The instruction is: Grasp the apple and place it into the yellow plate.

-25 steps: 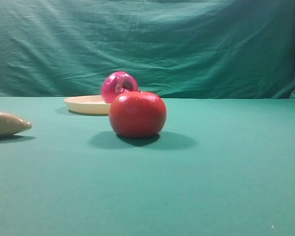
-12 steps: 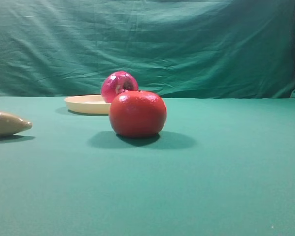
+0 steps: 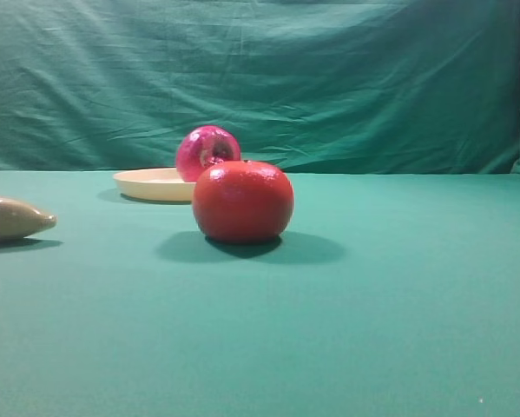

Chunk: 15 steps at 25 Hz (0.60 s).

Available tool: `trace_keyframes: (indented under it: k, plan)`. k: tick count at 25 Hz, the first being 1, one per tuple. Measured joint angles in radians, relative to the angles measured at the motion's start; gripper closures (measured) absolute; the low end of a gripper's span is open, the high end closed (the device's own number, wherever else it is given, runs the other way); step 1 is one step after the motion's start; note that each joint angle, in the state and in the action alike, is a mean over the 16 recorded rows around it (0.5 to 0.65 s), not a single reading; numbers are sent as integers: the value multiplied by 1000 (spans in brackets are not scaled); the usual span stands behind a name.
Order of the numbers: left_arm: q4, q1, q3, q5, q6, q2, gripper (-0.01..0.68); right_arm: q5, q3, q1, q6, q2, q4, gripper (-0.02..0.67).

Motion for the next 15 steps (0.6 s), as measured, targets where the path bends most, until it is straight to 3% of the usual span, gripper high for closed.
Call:
trace_keyframes:
  k: [15]
  plan:
    - [0,0,0,0,0,0,516,0,0,0,0,0,0,649]
